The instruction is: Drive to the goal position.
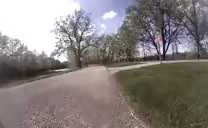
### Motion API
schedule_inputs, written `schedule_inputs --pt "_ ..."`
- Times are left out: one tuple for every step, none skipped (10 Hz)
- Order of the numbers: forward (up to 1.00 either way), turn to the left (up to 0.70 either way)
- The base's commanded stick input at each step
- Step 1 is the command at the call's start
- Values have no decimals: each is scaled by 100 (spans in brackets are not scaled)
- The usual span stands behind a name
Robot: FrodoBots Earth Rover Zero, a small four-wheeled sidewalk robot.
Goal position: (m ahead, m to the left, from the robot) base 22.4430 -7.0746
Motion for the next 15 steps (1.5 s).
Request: schedule_inputs --pt "100 0" --pt "100 0" --pt "100 0" --pt "100 0" --pt "100 0" --pt "100 0" --pt "100 0" --pt "100 0" --pt "100 0" --pt "100 0" --pt "100 0" --pt "100 0" --pt "100 0" --pt "100 0" --pt "30 0"
